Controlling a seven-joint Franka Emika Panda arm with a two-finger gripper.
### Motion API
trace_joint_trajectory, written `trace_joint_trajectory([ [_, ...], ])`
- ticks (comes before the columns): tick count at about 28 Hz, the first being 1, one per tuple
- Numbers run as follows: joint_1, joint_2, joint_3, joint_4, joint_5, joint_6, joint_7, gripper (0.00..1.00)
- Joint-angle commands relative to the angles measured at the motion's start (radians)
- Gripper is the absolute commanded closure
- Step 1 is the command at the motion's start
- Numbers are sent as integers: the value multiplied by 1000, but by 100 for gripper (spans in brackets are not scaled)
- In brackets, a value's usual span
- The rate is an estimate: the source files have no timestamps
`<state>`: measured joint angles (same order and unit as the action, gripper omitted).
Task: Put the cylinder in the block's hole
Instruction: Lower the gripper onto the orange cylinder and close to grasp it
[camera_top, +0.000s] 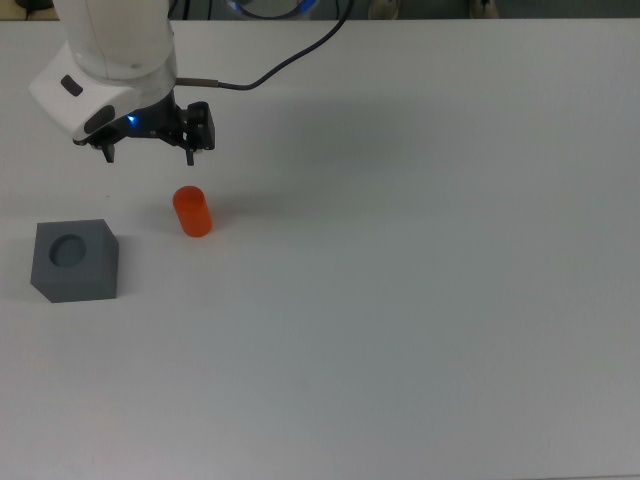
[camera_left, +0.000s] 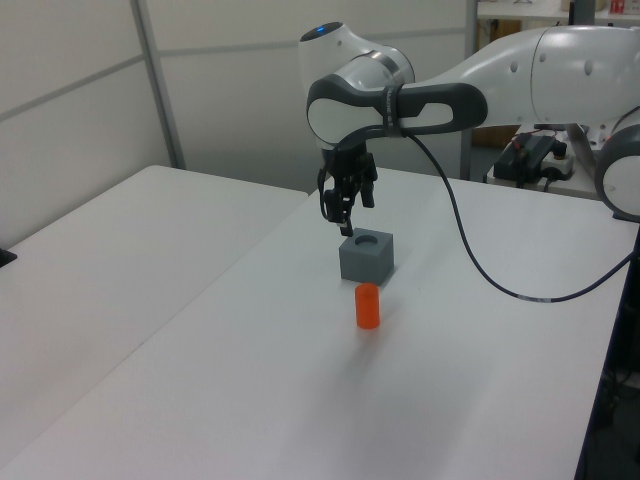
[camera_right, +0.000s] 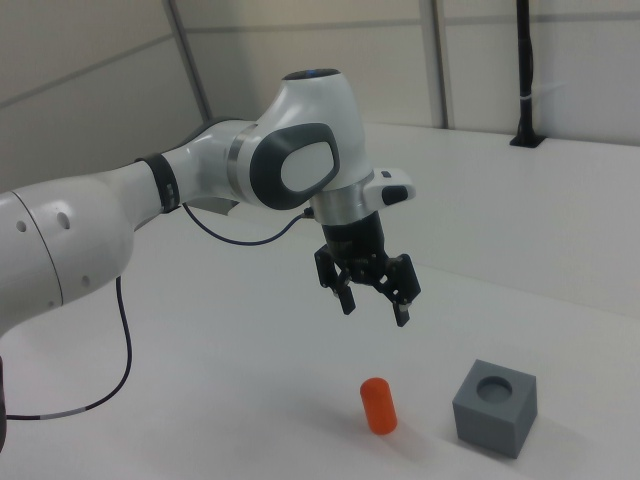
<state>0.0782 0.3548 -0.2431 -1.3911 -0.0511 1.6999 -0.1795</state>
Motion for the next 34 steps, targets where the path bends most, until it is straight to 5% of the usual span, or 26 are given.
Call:
trace_joint_trajectory([
  [1, 0, -2, 1, -40, -10, -12, -6, 0],
  [12, 0, 71, 24, -124, 16, -11, -8, 0],
  [28, 0, 167, 42, -121, 14, 69, -6, 0],
  [29, 2, 167, 42, -120, 14, 69, -6, 4],
  [34, 2, 165, 42, -115, 17, 69, -6, 61],
])
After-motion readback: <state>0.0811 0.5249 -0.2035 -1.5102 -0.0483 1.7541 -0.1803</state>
